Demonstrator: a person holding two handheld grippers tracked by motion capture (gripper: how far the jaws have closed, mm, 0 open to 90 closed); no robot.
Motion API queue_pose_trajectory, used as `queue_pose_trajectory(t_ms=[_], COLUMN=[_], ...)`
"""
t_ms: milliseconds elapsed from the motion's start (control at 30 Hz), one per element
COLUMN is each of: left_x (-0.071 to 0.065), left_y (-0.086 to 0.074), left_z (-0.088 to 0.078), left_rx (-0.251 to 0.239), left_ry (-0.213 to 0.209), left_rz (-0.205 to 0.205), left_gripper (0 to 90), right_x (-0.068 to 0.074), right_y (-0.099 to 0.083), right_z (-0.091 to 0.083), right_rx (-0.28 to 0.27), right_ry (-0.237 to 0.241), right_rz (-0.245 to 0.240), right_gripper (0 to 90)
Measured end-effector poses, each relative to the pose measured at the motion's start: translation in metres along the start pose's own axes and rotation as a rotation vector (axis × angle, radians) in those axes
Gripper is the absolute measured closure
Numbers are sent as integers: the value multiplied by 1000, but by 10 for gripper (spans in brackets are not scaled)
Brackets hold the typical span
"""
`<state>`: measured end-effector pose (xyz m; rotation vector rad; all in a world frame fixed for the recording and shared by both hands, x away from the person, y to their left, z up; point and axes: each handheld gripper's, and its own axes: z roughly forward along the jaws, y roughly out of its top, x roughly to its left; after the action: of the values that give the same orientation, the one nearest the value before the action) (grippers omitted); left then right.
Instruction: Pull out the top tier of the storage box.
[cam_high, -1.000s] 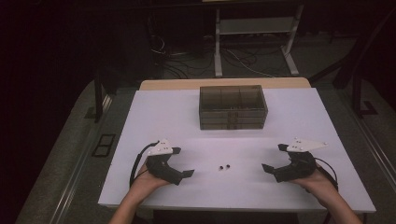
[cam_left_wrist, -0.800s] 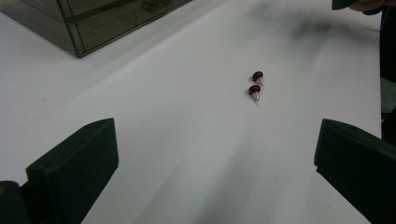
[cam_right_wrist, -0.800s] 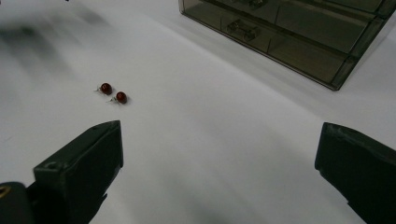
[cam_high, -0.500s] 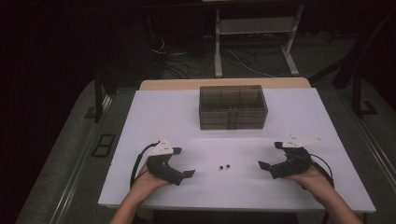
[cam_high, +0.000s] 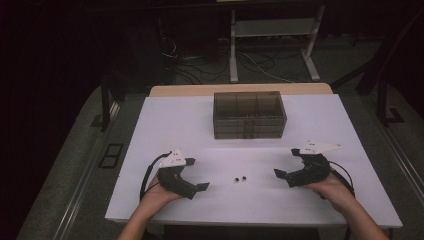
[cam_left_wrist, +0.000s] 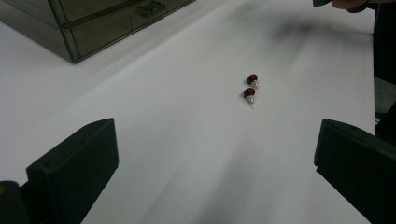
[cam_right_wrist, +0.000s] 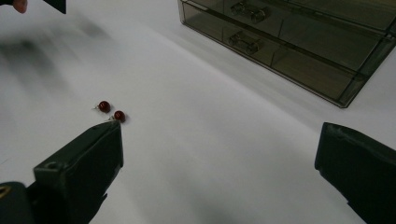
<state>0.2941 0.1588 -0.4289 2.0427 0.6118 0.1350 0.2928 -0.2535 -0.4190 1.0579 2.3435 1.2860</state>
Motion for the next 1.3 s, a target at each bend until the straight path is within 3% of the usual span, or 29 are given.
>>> queue_pose_trajectory(t_ms=[467,1300], left_x=[0,-1], left_y=[-1,-1], left_z=[1,2], left_rx=[1,9], left_ry=[-5,-4], left_rz=[-21,-7], left_gripper=[0,0], right_x=[-2,-2], right_y=[6,25], right_z=[7,17], right_rx=[2,-16], right_ry=[5,27], right_rz=[0,-7], right_gripper=[7,7])
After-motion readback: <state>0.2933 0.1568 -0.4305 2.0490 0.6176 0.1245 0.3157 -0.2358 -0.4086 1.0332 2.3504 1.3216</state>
